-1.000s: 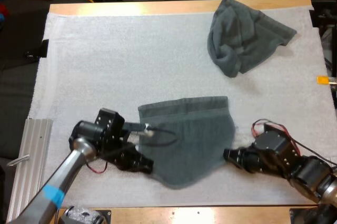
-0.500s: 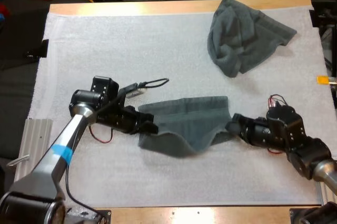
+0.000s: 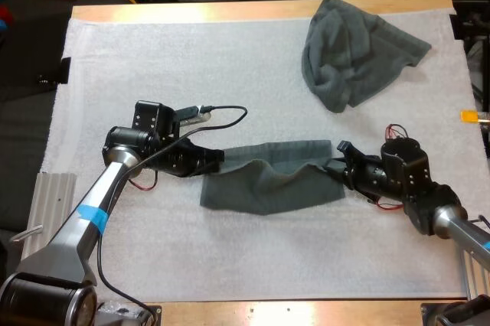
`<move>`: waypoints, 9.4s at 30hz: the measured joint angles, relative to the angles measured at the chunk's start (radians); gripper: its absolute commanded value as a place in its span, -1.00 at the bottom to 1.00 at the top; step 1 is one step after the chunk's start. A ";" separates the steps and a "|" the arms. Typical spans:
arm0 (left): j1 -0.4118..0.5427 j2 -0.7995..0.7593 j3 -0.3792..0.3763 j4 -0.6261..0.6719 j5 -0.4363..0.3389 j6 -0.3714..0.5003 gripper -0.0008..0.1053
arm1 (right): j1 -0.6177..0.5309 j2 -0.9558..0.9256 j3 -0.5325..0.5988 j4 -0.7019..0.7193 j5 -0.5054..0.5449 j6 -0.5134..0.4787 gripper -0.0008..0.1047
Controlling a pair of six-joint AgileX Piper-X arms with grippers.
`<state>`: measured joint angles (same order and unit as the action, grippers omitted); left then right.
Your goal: Pick towel from pile, fold and stack
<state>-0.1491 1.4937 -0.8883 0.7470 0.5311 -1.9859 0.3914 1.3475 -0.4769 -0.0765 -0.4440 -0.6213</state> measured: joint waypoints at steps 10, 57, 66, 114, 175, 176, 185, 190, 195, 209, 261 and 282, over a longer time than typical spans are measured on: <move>0.000 0.007 0.000 -0.078 -0.094 -0.001 -0.98 | 0.000 0.075 0.000 -0.114 0.056 0.064 -0.98; 0.000 -0.308 0.000 0.107 0.007 0.136 0.24 | 0.000 -0.149 0.000 -0.129 -0.068 -0.169 0.29; 0.000 -0.473 0.000 0.219 0.020 0.130 0.24 | 0.000 -0.326 0.000 0.157 -0.068 -0.302 0.29; 0.000 -0.795 0.000 0.403 0.129 0.105 0.24 | -0.008 -0.248 -0.089 0.553 0.261 -0.658 0.29; 0.000 -0.795 0.000 0.455 0.129 0.107 0.24 | -0.035 0.339 -0.245 0.367 -0.222 -0.599 -0.87; 0.000 -0.795 0.000 0.455 0.129 0.107 0.24 | -0.033 0.338 -0.245 0.374 -0.221 -0.597 -0.96; -0.065 -0.795 0.000 0.455 0.129 0.107 0.24 | -0.028 0.167 -0.240 0.489 -0.069 -0.605 -0.97; -0.071 -0.795 0.000 0.455 0.129 0.107 0.24 | -0.028 0.068 -0.240 0.629 0.064 -0.655 -0.97; -0.071 -0.795 0.000 0.455 0.129 0.107 0.24 | -0.028 -0.009 -0.240 0.793 0.229 -0.736 -0.97; -0.071 -0.795 0.000 0.455 0.129 0.107 0.24 | -0.028 -0.045 -0.396 1.085 0.589 -0.927 -0.97; -0.071 -0.795 0.000 0.455 0.119 0.107 0.24 | 0.264 0.247 -0.396 0.582 0.082 -0.493 0.39; -0.071 -0.795 0.000 0.455 0.119 0.109 0.24 | 0.383 0.284 -0.396 0.423 0.006 -0.403 0.39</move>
<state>-0.2205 0.6984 -0.8883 1.2025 0.6499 -1.8767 0.7741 1.6317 -0.8729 0.3469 -0.4382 -1.0247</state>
